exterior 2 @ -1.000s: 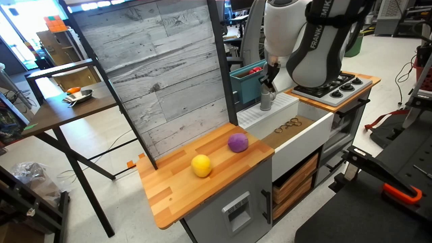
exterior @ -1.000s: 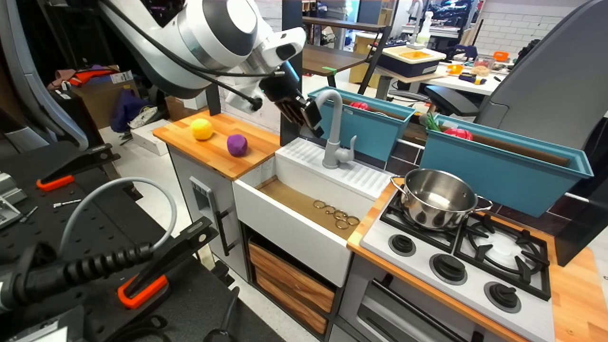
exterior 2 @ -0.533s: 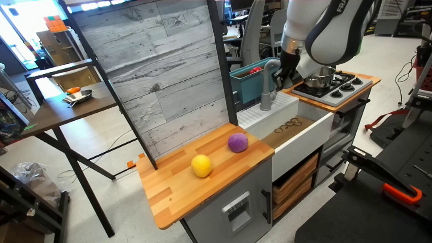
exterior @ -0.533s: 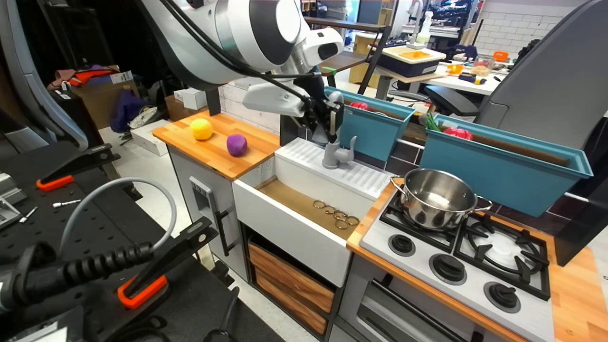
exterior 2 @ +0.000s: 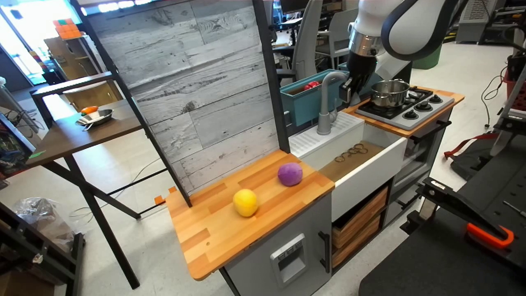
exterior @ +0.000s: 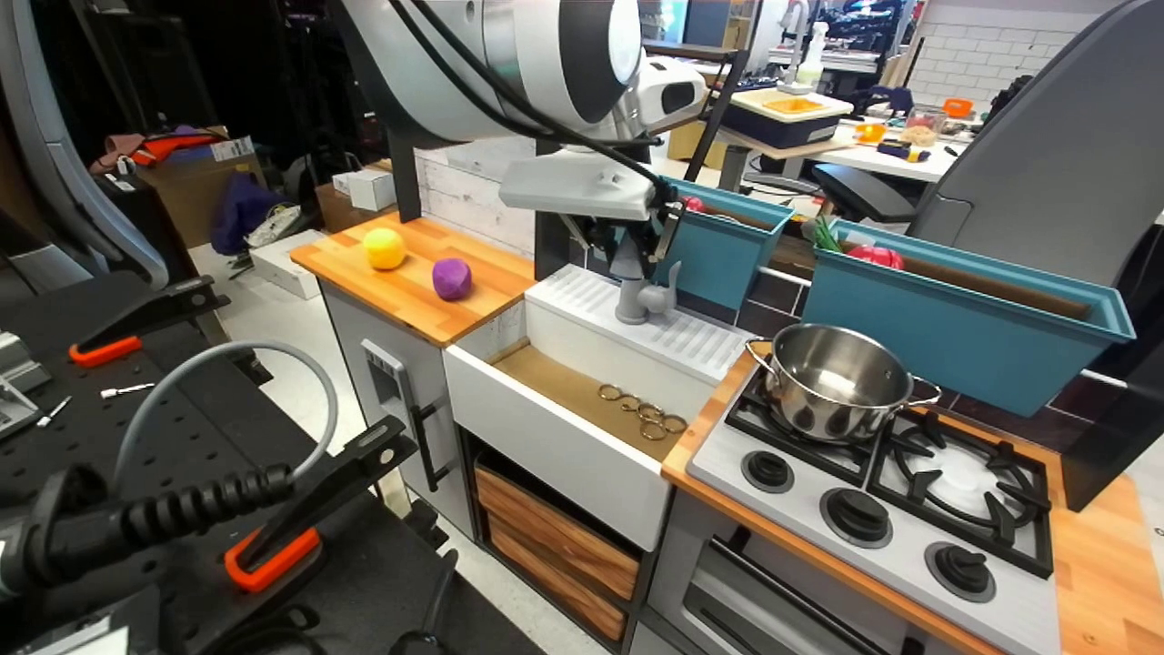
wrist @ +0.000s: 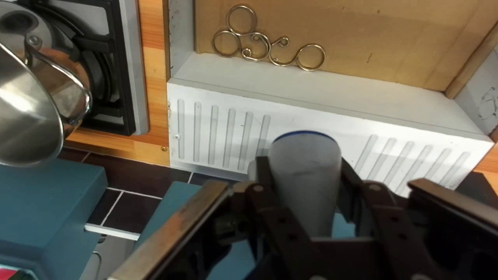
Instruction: Turn the tap nozzle to the right
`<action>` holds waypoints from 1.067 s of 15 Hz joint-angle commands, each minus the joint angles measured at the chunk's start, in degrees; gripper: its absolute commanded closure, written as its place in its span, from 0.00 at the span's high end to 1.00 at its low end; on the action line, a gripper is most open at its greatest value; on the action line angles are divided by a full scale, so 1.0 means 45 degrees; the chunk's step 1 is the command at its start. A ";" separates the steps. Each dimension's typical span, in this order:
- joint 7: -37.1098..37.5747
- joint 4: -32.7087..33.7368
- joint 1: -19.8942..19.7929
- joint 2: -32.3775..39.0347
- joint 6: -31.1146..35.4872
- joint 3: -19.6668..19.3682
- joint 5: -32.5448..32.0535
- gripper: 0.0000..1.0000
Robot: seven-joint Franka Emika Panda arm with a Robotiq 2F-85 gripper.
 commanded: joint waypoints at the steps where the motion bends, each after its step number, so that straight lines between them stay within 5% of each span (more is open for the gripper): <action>1: -0.2165 -0.0803 -0.1517 -0.0614 -0.1126 0.1287 -0.0514 0.61; 2: -0.2119 -0.0967 -0.1678 -0.0799 -0.1636 0.1523 -0.0565 0.68; 3: -0.2929 -0.1450 -0.0675 -0.1314 -0.2131 0.0580 0.1149 0.75; 7: -0.4356 -0.2711 -0.0430 -0.2986 -0.4852 0.0385 0.2814 0.99; 11: -0.5408 -0.3384 -0.0071 -0.4643 -0.7081 0.0497 0.4219 1.00; 13: -0.4600 -0.3424 0.0548 -0.5277 -0.8165 0.0116 0.4726 1.00; 16: -0.4083 -0.2985 0.1238 -0.4772 -0.7685 -0.0532 0.4610 1.00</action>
